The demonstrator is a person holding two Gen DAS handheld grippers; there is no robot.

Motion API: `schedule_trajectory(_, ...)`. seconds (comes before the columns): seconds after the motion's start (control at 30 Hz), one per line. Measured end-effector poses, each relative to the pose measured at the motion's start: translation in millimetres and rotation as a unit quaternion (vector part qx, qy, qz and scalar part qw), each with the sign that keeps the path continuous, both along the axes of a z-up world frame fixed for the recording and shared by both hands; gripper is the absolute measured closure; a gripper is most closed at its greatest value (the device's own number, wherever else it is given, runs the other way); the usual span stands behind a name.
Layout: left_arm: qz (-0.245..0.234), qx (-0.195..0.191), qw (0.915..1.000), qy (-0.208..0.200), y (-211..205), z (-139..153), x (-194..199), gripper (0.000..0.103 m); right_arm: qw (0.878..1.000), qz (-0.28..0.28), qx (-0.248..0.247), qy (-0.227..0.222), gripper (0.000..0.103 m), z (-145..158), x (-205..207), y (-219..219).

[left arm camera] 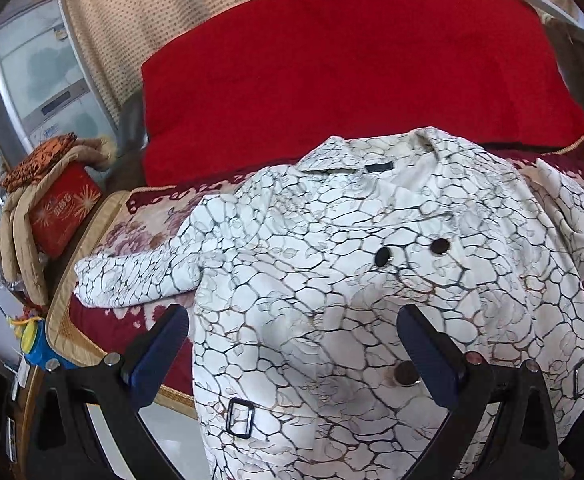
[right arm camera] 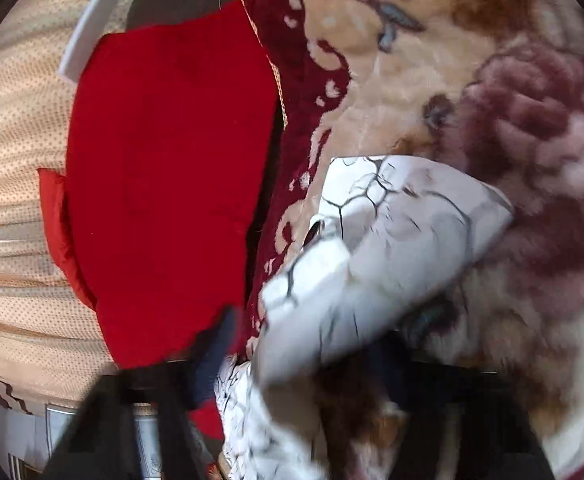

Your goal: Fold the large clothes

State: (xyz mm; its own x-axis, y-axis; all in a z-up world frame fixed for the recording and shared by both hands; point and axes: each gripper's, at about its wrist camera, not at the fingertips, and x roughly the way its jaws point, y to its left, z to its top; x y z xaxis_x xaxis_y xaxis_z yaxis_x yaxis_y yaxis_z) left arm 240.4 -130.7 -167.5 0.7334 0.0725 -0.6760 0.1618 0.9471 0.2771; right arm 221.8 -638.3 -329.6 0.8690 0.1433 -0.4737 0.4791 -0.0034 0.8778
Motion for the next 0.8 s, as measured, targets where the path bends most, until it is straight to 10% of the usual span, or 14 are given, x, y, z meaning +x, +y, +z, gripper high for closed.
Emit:
schedule_trajectory(0.27, 0.052, -0.026, 0.9981, -0.021, 57.7, 6.7, 9.0, 0.000, 0.974, 0.028, -0.223, -0.030, 0.087, 108.7, 30.2, 48.0)
schedule_trajectory(0.5, 0.114, -0.048, 0.9910, -0.052, 124.4, 17.7, 13.9, 0.000, 0.887, 0.169, -0.406, -0.141, 0.087, 207.2, 89.7, 225.0)
schedule_trajectory(0.67, 0.146, -0.060, 0.9865, -0.043, 165.0, 12.0, 15.3, 0.000, 0.834, 0.323, -0.431, -0.118, 0.082, 179.3, 146.8, 359.5)
schedule_trajectory(0.8, 0.154, -0.063, 0.9853, -0.038, 181.1, 8.2, 12.2, 0.000, 0.807, 0.439, -0.385, -0.088, 0.030, 114.7, 169.2, 427.4)
